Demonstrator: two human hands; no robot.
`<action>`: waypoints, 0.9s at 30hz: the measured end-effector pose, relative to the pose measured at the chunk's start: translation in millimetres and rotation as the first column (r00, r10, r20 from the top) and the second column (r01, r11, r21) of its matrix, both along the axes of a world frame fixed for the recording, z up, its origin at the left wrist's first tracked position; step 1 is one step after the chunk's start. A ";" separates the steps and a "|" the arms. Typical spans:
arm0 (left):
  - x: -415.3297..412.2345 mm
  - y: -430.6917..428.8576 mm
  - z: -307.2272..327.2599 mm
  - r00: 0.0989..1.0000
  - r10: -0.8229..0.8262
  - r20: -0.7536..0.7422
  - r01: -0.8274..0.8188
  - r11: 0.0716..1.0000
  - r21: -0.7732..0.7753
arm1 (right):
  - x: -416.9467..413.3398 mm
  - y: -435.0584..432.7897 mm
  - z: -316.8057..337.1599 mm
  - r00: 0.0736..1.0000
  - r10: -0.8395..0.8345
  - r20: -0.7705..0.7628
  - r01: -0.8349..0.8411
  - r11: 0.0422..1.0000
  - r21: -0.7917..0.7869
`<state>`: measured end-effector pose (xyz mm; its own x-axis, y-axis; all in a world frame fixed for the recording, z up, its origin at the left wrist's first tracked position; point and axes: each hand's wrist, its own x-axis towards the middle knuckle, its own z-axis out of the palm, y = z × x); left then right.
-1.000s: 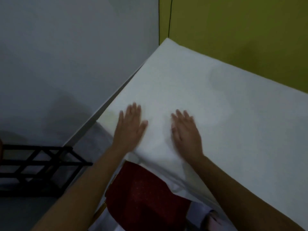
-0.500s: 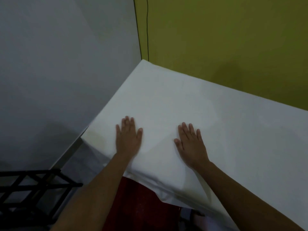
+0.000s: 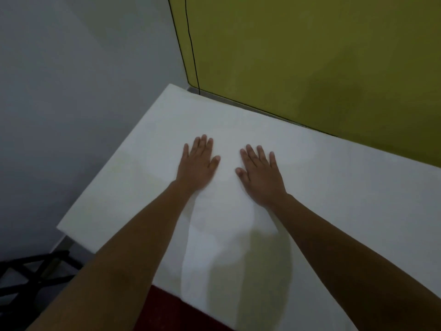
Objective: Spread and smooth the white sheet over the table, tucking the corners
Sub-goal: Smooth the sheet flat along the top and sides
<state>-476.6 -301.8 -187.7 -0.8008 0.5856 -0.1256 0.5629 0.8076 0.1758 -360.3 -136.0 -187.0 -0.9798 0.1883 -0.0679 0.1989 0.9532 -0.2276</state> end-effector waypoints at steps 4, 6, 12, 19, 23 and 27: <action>-55.3 18.1 -0.1 1.000 -0.002 -0.022 0.002 1.000 -0.013 | -37.4 21.0 -2.1 1.000 0.007 -0.026 -0.006 1.000 0.015; -84.0 21.6 -0.4 0.999 -0.031 -0.037 0.029 0.999 -0.042 | -58.3 26.0 -4.4 0.999 0.002 -0.043 -0.001 1.000 0.022; -148.0 29.0 -3.4 0.991 -0.061 -0.122 0.051 0.995 -0.084 | -102.2 33.2 -10.6 0.998 -0.043 -0.055 0.044 0.999 0.023; -170.4 24.9 -3.3 0.973 0.194 -0.128 -0.204 0.976 -0.071 | -96.7 30.6 -6.1 0.998 -0.044 -0.054 0.044 0.999 -0.002; -168.0 20.8 -1.7 0.967 0.204 -0.151 -0.217 0.973 -0.073 | -94.4 27.8 -5.1 0.998 -0.046 -0.049 0.046 0.999 -0.009; -158.9 27.6 5.2 0.937 0.252 -0.243 -0.294 0.943 -0.155 | -94.7 28.8 -3.7 0.997 -0.059 -0.042 0.058 0.998 -0.022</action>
